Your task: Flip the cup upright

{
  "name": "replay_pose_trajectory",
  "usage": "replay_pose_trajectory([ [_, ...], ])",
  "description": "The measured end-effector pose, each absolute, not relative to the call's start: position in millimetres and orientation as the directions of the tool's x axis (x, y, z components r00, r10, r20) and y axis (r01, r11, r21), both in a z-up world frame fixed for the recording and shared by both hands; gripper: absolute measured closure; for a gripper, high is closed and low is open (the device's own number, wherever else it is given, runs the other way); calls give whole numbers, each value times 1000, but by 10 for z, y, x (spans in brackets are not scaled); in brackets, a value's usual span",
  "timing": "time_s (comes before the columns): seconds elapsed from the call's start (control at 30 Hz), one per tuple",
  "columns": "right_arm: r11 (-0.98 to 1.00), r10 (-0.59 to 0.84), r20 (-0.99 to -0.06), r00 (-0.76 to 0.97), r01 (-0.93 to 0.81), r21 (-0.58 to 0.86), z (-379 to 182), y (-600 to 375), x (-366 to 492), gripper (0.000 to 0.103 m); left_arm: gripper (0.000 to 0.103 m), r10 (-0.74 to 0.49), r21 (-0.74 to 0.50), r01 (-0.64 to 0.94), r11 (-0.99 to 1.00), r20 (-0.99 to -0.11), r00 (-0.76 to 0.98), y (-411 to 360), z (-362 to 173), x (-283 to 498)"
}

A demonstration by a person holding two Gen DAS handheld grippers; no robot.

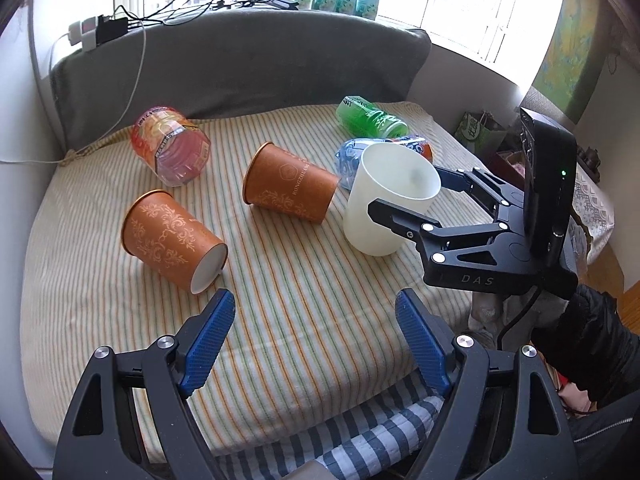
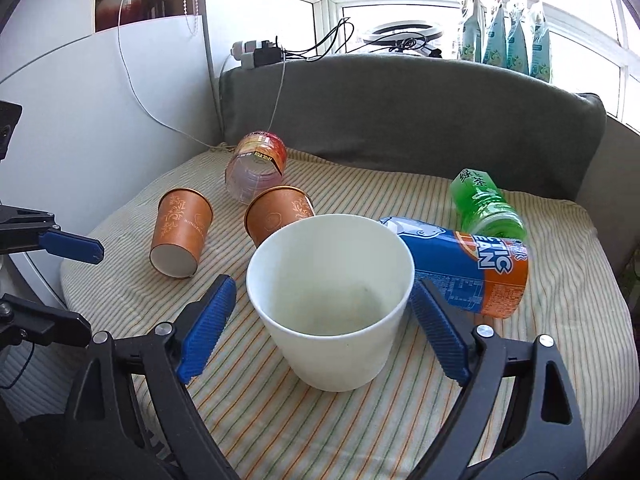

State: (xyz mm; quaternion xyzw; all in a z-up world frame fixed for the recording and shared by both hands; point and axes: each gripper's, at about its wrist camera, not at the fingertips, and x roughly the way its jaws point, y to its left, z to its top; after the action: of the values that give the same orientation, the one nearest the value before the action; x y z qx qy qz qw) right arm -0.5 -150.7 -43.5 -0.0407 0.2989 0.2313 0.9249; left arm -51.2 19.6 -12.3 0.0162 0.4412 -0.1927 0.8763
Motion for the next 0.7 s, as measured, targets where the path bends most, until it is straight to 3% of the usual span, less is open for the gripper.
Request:
replay_pose_trajectory([
  [0.37, 937, 318, -503, 804, -347, 38, -92, -1763, -659, 11, 20, -232, -47, 259, 965, -619, 751, 111, 78, -930],
  [0.47, 957, 260, -461, 849, -289, 6, 23, -1829, -896, 10, 20, -190, -35, 202, 979, -521, 832, 95, 149, -1070],
  [0.53, 968, 230, -421, 877, -249, 11, 109, -1899, -1031, 0, 20, -140, 0, 155, 988, -431, 891, 72, 206, -1171],
  [0.7, 987, 161, -342, 926, -155, 44, 254, -2059, -1251, 0, 20, -90, 0, 94, 996, -297, 951, 75, 289, -1313],
])
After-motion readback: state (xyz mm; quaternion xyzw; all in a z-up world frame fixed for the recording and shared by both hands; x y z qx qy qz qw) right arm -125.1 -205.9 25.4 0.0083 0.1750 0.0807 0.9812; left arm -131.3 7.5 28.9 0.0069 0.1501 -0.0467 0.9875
